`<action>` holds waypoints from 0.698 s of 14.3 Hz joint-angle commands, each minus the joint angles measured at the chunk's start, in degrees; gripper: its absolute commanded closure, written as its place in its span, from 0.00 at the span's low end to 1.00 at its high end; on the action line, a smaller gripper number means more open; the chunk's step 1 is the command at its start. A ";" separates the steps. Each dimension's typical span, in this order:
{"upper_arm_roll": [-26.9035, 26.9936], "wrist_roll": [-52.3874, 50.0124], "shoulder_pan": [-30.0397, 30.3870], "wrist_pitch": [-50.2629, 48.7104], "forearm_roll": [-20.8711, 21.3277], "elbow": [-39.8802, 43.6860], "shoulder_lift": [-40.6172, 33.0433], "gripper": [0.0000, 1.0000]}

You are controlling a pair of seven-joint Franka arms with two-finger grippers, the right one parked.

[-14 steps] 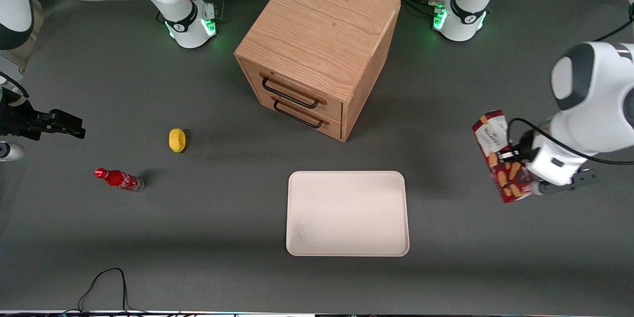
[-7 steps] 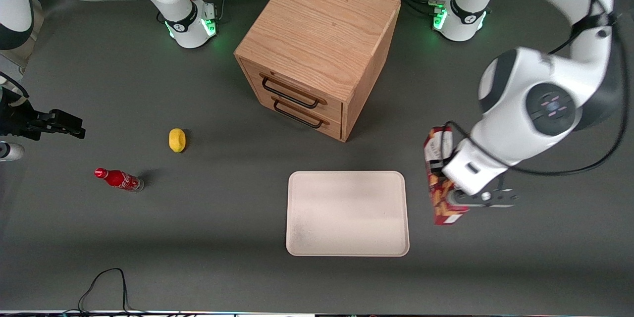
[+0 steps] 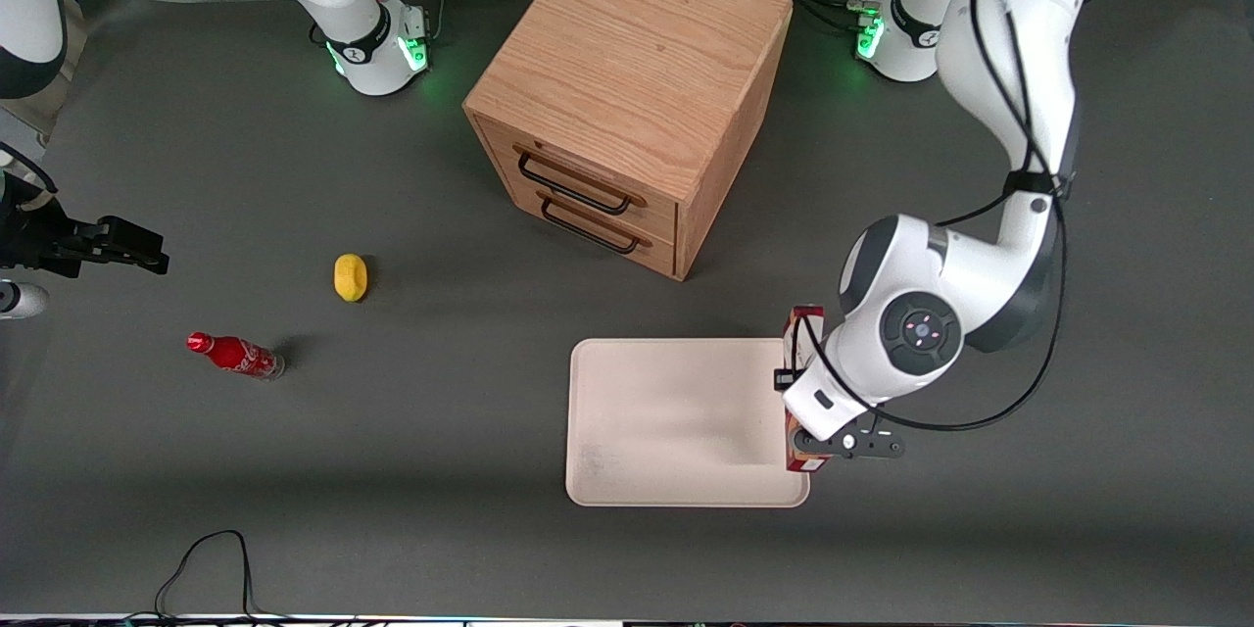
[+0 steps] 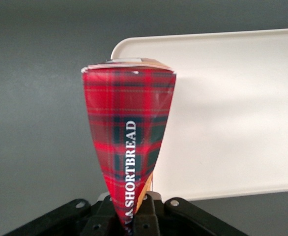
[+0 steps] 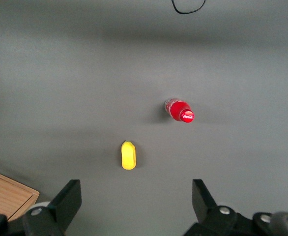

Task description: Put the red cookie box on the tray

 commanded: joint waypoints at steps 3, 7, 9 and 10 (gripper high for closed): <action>2.93 0.08 -2.85 3.83 0.06 2.71 5.08 1.00; 3.11 -1.49 -3.03 6.19 -1.69 2.36 6.22 1.00; 3.11 -3.61 -3.21 8.04 -4.50 2.27 7.19 1.00; 3.11 -3.70 -3.21 8.13 -4.51 2.27 7.37 1.00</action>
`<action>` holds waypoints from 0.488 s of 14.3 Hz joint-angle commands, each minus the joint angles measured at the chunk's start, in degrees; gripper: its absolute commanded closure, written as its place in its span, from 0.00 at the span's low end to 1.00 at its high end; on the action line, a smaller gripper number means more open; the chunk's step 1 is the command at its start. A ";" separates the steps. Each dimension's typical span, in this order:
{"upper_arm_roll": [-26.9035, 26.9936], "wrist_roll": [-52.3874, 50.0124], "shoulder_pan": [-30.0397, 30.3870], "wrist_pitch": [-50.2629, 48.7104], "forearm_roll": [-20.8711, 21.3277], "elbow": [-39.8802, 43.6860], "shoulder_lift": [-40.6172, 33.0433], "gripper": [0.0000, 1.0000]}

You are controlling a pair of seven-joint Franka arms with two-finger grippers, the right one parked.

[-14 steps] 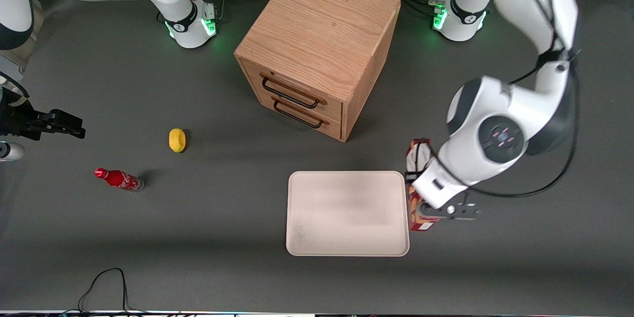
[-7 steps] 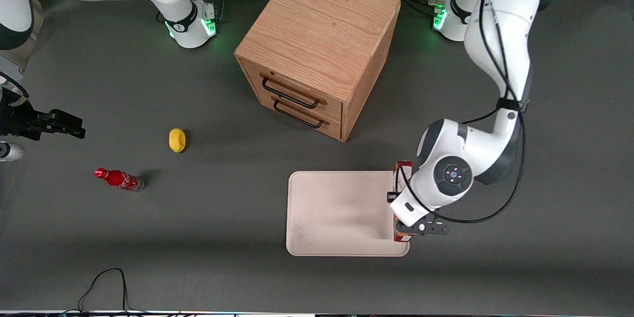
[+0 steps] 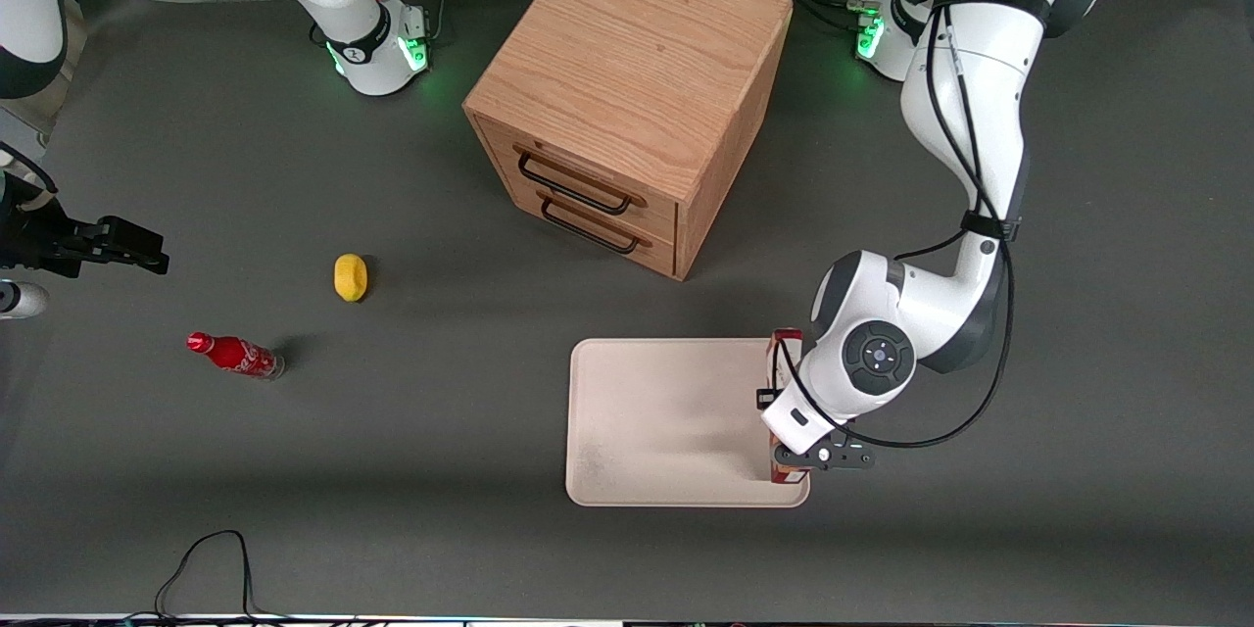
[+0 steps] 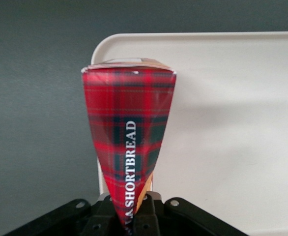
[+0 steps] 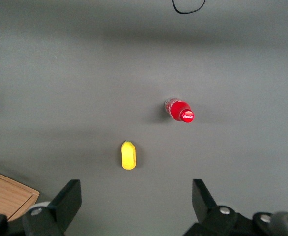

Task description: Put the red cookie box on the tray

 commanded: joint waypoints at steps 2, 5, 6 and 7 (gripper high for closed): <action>1.20 -2.07 -1.06 0.74 -1.43 1.80 1.79 1.00; 1.20 -2.34 -1.24 3.54 -1.34 0.31 1.88 0.16; 1.20 -2.34 -1.76 5.64 -1.25 -0.48 1.71 0.00; 1.20 -2.51 -1.94 6.19 -1.25 -0.49 1.70 0.00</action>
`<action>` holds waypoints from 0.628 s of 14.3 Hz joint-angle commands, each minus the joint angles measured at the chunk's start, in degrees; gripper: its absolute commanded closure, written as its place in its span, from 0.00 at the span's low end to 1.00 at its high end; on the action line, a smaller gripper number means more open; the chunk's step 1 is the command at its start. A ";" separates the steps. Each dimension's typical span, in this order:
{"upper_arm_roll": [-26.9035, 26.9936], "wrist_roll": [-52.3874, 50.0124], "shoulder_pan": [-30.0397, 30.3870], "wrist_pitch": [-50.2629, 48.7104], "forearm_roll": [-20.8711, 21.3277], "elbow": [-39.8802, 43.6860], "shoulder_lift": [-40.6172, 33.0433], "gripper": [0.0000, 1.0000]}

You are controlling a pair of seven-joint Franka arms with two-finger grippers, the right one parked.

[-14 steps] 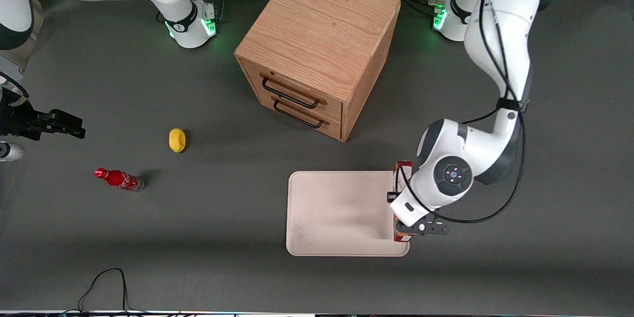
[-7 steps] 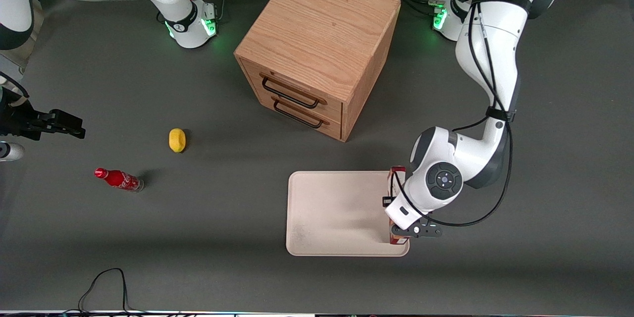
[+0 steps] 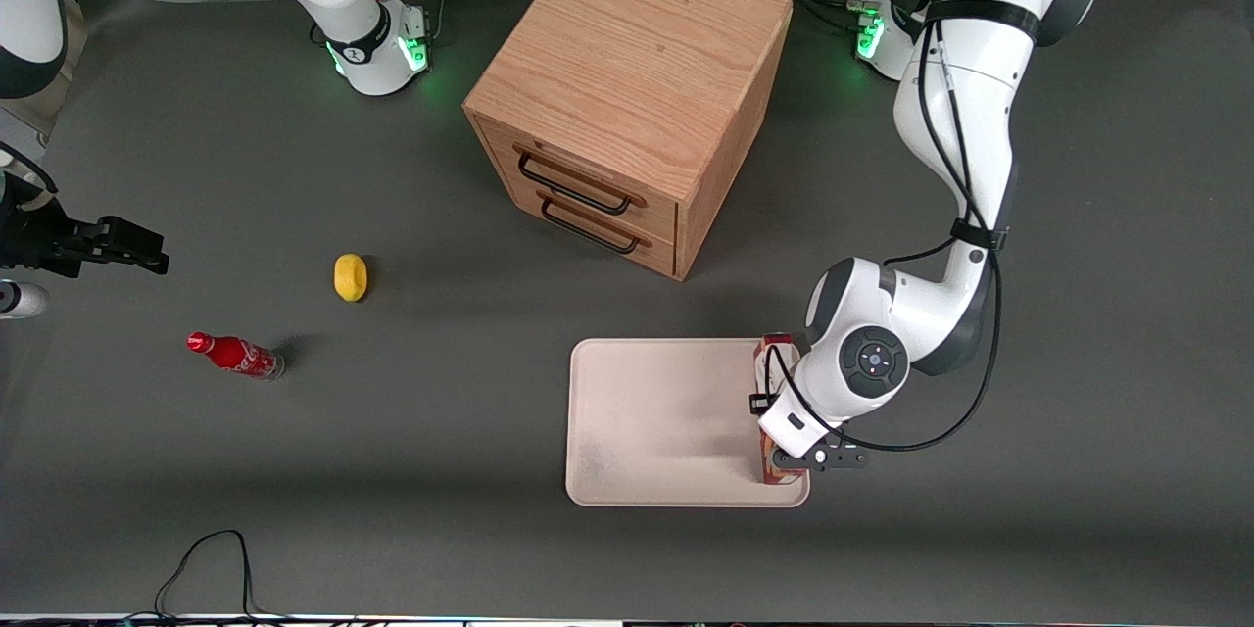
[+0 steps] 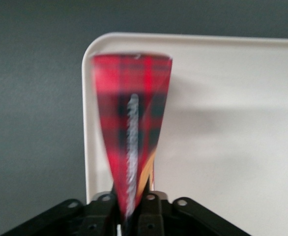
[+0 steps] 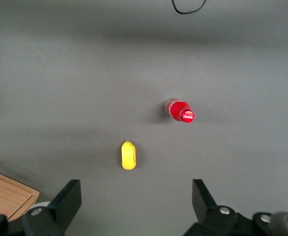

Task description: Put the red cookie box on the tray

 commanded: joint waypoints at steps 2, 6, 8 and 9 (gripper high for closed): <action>1.36 -1.16 -1.48 1.19 -0.78 -0.31 -1.28 0.00; 1.36 -0.37 -0.43 -4.52 -0.26 -2.93 -9.61 0.00; 1.36 -0.02 1.85 -5.75 0.36 -9.15 -17.33 0.00; 1.36 0.33 2.64 -7.06 0.36 -11.88 -20.42 0.00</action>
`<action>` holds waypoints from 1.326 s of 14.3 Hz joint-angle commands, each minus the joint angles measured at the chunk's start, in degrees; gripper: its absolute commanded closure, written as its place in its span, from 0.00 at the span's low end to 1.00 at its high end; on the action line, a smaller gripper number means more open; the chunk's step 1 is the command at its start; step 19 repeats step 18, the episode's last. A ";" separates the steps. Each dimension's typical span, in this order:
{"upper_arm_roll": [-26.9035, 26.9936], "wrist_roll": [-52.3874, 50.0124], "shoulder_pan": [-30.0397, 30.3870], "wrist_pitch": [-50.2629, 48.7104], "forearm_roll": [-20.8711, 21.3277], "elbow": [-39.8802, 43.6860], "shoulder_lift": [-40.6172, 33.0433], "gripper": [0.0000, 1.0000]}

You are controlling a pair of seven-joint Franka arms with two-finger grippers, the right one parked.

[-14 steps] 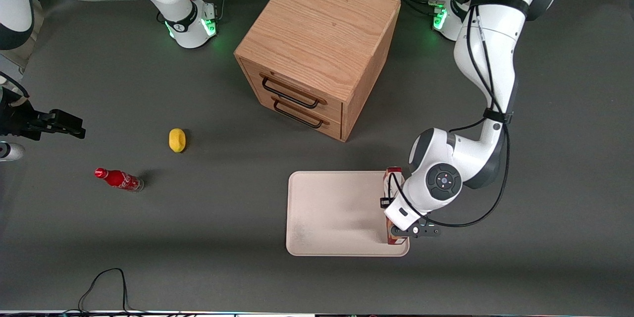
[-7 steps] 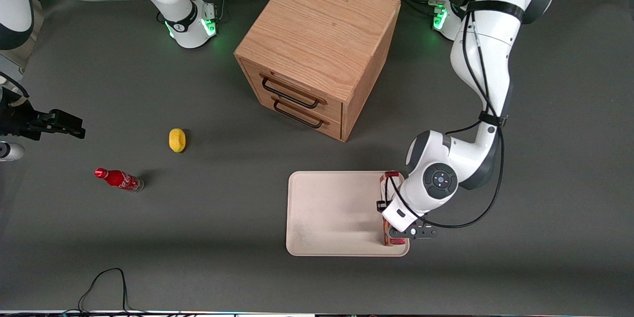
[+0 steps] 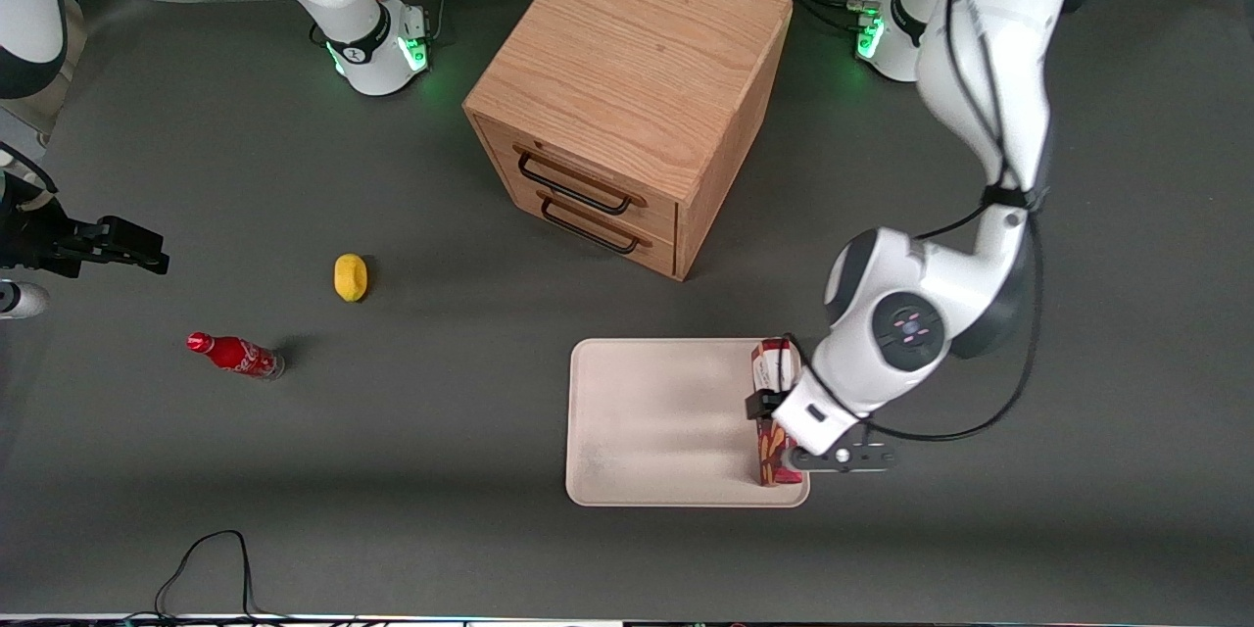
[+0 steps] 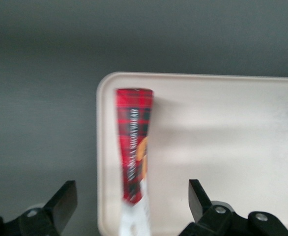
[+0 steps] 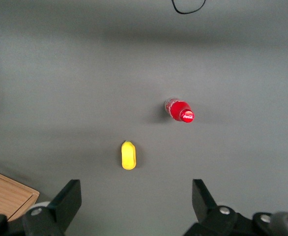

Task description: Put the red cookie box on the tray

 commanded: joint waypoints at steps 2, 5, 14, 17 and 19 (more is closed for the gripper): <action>0.08 1.48 4.65 -8.05 1.63 -12.31 -14.58 0.00; 2.00 6.49 8.87 -13.70 2.96 -16.43 -21.87 0.00; 0.10 19.16 21.53 -26.88 3.14 -31.13 -47.37 0.00; -1.93 19.24 21.72 -27.42 5.32 -31.13 -48.35 0.00; -2.37 19.33 21.72 -27.33 6.03 -31.13 -48.35 0.00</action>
